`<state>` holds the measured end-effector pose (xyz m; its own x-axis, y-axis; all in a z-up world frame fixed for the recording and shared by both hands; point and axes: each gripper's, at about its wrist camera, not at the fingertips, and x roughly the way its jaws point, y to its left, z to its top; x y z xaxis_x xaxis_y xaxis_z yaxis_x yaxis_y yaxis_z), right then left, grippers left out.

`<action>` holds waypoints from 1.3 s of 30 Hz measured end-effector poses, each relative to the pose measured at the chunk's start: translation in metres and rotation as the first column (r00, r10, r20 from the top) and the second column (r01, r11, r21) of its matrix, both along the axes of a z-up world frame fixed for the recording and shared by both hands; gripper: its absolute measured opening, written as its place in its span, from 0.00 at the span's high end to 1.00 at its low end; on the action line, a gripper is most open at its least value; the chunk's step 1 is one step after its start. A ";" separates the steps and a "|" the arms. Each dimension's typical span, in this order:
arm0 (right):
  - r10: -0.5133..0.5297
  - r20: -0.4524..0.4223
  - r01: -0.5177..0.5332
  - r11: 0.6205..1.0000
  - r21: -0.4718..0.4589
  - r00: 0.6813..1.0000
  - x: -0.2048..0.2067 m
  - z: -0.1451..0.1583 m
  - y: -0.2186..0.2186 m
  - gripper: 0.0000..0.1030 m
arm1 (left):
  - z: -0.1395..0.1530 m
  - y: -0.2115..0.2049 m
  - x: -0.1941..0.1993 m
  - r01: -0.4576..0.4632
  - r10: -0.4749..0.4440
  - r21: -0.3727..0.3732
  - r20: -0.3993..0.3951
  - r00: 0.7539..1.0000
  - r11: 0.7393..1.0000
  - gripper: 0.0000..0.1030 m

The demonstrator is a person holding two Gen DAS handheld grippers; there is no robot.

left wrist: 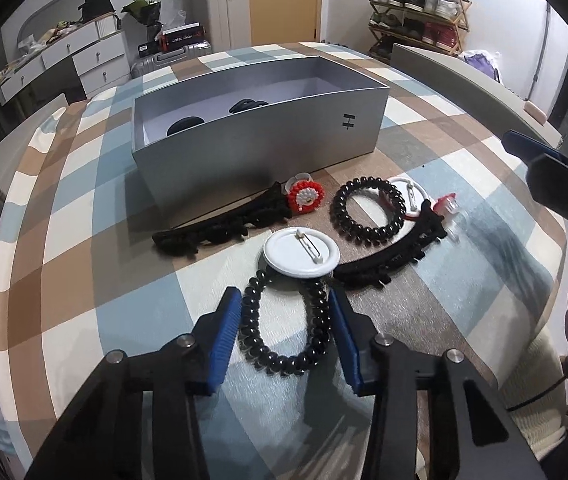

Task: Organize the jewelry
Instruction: 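Grasp the black coil bracelet with the left tool and lift, then grasp the black bead bracelet with the right tool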

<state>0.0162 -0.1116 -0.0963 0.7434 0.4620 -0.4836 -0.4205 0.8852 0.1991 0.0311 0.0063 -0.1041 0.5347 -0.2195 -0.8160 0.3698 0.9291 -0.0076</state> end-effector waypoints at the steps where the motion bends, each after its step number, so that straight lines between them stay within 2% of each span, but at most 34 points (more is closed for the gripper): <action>1: -0.002 0.000 0.002 1.000 0.002 1.000 0.000 0.000 -0.001 0.00 | 0.000 0.000 0.000 0.001 -0.001 0.000 -0.001 1.000 1.000 0.64; 6: 0.004 -0.014 -0.005 1.000 -0.006 1.000 0.000 0.002 0.000 0.00 | 0.002 0.009 -0.005 -0.048 0.047 -0.030 -0.026 0.999 0.998 0.65; 9: 0.049 -0.049 -0.049 0.999 -0.005 0.998 0.002 0.002 0.005 0.00 | 0.002 0.013 -0.011 -0.066 0.064 -0.066 -0.042 0.997 0.996 0.64; 13: 0.090 -0.062 -0.089 0.996 0.013 0.994 0.002 0.003 0.014 0.00 | 0.002 0.019 -0.018 -0.081 0.079 -0.070 -0.032 0.996 0.994 0.64; 17: 0.115 -0.080 -0.116 0.993 -0.004 0.990 0.006 0.001 0.027 0.00 | 0.006 0.038 -0.022 -0.140 0.138 -0.120 -0.025 0.990 0.983 0.64; 25: 0.073 -0.170 -0.084 0.994 -0.063 0.983 0.014 -0.021 0.045 0.00 | 0.019 0.059 -0.026 -0.195 0.203 -0.184 0.024 0.979 0.963 0.64; 33: 0.018 -0.155 -0.033 0.994 -0.100 0.988 0.008 -0.024 0.064 0.00 | 0.019 0.069 -0.031 -0.197 0.209 -0.217 0.032 0.977 0.956 0.64; 39: -0.022 -0.151 -0.008 0.982 -0.191 0.988 0.013 -0.036 0.085 0.03 | 0.020 0.078 -0.033 -0.216 0.231 -0.247 0.035 0.972 0.945 0.64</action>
<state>0.0289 -0.0265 -0.1323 0.6572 0.3453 -0.6700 -0.3918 0.9159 0.0876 -0.0022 0.0841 -0.0839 0.6411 -0.2737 -0.7170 0.1598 0.9614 -0.2241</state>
